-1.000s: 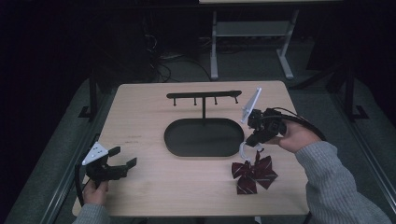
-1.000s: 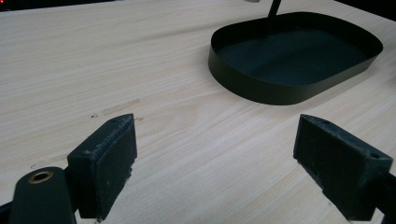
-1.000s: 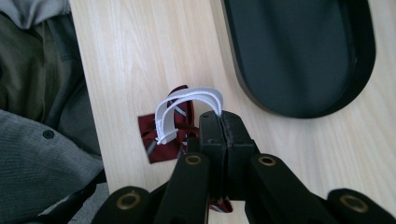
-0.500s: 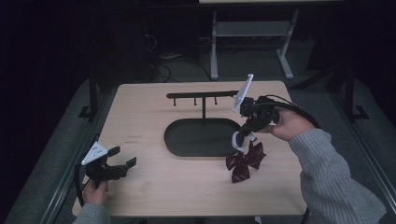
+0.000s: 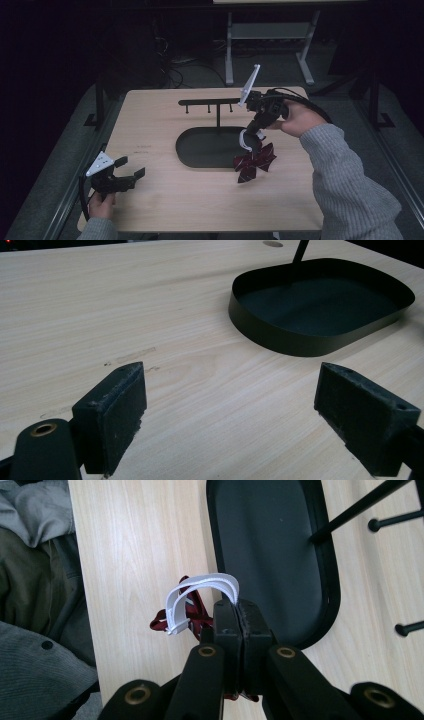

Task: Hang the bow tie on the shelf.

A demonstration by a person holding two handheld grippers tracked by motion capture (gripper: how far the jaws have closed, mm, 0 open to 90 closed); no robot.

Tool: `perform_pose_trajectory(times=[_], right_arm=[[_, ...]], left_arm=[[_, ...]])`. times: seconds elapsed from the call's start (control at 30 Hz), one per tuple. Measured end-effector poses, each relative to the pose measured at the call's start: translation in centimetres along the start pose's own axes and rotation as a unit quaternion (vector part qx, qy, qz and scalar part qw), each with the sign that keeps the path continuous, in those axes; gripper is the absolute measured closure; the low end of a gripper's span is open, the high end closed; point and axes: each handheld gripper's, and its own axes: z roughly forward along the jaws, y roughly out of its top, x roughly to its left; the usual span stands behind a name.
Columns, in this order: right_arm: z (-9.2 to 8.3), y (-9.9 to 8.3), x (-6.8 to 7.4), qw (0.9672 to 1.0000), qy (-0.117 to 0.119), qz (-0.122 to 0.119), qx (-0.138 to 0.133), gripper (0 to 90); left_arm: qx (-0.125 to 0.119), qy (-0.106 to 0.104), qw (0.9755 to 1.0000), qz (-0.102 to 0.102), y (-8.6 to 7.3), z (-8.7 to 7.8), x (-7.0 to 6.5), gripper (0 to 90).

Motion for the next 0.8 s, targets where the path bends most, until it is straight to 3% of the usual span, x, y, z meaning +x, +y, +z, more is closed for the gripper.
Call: perform_pose_trajectory(times=[0.53,0.8], right_arm=[[-0.3,3.0,-2.0,1.0000,0.000,-0.009,0.004,88.4],[0.1,4.1,-3.4,1.0000,0.002,-0.002,0.004,88.4]], left_arm=[[-0.005,0.000,1.0000,-0.003,0.0,0.1,0.1,12.9],[-0.006,-0.002,1.0000,-0.004,0.1,0.1,0.1,12.9]])
